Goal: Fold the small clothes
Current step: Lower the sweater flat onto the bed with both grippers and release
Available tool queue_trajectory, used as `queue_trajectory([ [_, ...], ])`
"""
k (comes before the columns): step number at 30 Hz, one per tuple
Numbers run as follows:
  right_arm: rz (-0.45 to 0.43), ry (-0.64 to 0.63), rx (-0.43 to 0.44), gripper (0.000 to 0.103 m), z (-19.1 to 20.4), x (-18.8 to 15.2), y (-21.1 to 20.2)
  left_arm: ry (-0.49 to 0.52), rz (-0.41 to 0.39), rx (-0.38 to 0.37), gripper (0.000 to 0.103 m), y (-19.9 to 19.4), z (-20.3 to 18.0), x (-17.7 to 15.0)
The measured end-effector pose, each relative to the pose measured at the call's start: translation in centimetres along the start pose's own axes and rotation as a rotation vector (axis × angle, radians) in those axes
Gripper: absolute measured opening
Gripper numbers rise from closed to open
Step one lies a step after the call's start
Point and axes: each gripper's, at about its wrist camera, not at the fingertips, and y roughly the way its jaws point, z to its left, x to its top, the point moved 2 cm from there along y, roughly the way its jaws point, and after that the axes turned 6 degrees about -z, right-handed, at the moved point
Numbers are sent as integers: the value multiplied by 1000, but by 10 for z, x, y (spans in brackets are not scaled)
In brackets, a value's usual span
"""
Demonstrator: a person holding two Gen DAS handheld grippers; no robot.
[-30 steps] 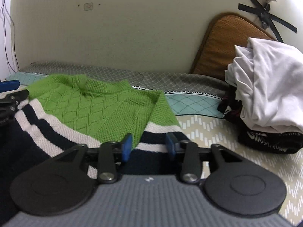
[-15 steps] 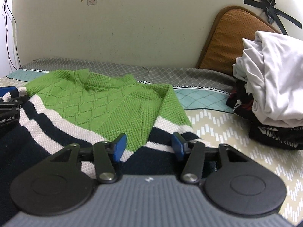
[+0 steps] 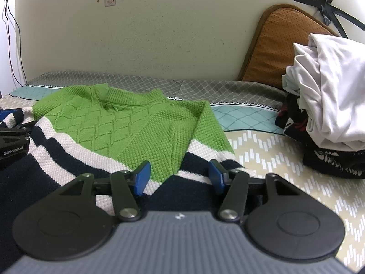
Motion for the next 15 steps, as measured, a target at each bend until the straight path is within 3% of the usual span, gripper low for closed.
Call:
queue_trajectory([
  [15,0,-4,16,60,-2,-1,0,0,5,0,48,2,0,0],
])
